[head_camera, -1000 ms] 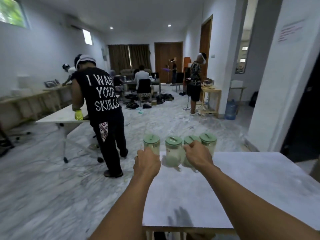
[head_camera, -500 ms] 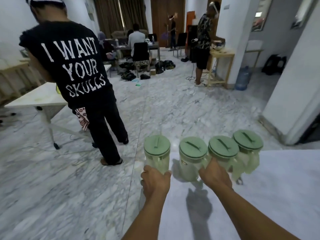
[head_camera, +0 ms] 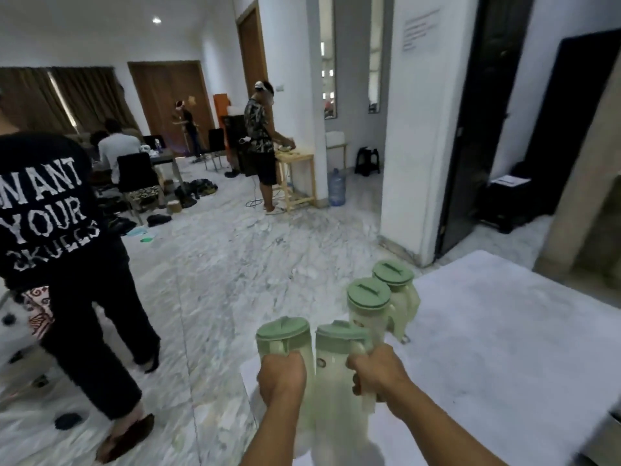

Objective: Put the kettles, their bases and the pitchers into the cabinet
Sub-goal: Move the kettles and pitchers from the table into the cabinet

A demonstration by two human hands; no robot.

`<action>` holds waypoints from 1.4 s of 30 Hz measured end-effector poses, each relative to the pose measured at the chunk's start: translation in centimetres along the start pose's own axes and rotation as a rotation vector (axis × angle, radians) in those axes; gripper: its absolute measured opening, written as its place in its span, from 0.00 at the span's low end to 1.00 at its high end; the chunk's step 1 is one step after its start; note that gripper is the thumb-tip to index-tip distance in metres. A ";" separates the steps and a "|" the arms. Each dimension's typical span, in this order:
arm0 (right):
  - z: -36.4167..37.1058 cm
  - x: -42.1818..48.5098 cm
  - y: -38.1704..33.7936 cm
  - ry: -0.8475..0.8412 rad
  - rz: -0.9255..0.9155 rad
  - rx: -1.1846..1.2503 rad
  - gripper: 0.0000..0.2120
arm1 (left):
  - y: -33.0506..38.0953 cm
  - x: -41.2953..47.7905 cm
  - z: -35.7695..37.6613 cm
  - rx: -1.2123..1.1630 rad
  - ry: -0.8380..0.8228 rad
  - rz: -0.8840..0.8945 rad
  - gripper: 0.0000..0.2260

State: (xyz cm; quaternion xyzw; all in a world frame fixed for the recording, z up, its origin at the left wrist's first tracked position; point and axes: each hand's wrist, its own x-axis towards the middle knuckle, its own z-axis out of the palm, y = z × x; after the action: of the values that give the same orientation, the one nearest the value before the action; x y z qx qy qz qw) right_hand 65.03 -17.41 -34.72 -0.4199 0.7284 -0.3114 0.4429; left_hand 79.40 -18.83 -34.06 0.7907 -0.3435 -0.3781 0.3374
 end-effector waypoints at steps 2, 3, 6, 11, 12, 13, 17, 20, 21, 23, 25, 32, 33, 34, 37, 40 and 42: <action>-2.0 -3.3 -0.8 0.077 0.031 0.070 0.02 | 1.5 -2.3 -1.7 -0.008 -0.061 0.065 0.18; -3.3 -4.8 -1.4 0.120 0.027 0.085 0.02 | 2.5 -3.4 -2.4 -0.029 -0.091 0.108 0.19; -8.4 -8.5 -2.9 0.274 -0.006 0.140 0.02 | 6.0 -7.0 -3.2 -0.077 -0.194 0.238 0.19; -18.1 -14.5 -3.0 0.519 -0.070 0.310 0.02 | 12.1 -15.0 -0.8 -0.133 -0.348 0.439 0.20; -20.1 -15.7 -2.6 0.574 -0.080 0.344 0.02 | 13.2 -17.0 0.2 -0.152 -0.389 0.479 0.19; -21.9 -16.9 -2.0 0.628 -0.093 0.374 0.02 | 14.2 -19.1 1.2 -0.170 -0.440 0.510 0.18; -29.6 -21.7 1.9 0.844 -0.122 0.482 0.09 | 16.8 -28.0 6.9 -0.221 -0.657 0.607 0.16; -35.7 -25.2 5.7 0.997 -0.136 0.548 0.13 | 17.6 -35.5 12.6 -0.219 -0.781 0.691 0.20; -37.9 -26.4 7.1 1.040 -0.140 0.572 0.14 | 17.7 -38.3 14.5 -0.217 -0.822 0.713 0.22; -42.3 -28.6 9.9 1.111 -0.144 0.608 0.17 | 18.0 -43.7 18.7 -0.221 -0.915 0.739 0.30; -47.2 -30.8 12.7 1.194 -0.144 0.621 0.19 | 18.3 -49.0 23.1 -0.200 -0.988 0.739 0.34; -64.7 -35.8 21.0 1.425 -0.109 0.535 0.19 | 21.4 -65.6 33.6 -0.226 -1.011 0.775 0.24; -67.3 -36.3 21.9 1.435 -0.123 0.543 0.18 | 22.1 -67.7 35.3 -0.235 -1.024 0.766 0.24; -69.7 -36.6 22.6 1.451 -0.126 0.555 0.17 | 22.9 -69.7 37.3 -0.245 -1.032 0.771 0.24; -76.2 -36.6 24.6 1.510 -0.099 0.546 0.19 | 25.1 -74.7 42.3 -0.246 -1.051 0.774 0.25; -82.3 -35.1 26.9 1.542 -0.080 0.525 0.23 | 26.9 -78.4 47.7 -0.259 -1.070 0.813 0.27; -86.1 -33.6 28.2 1.561 -0.063 0.505 0.24 | 28.0 -80.3 51.4 -0.252 -1.080 0.855 0.28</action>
State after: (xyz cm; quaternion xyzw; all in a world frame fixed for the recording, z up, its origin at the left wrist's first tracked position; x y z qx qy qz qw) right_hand -13.93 32.19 -9.54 0.0094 0.7227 -0.6807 -0.1192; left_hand -9.71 16.16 -7.47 0.2426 -0.6976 -0.5891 0.3279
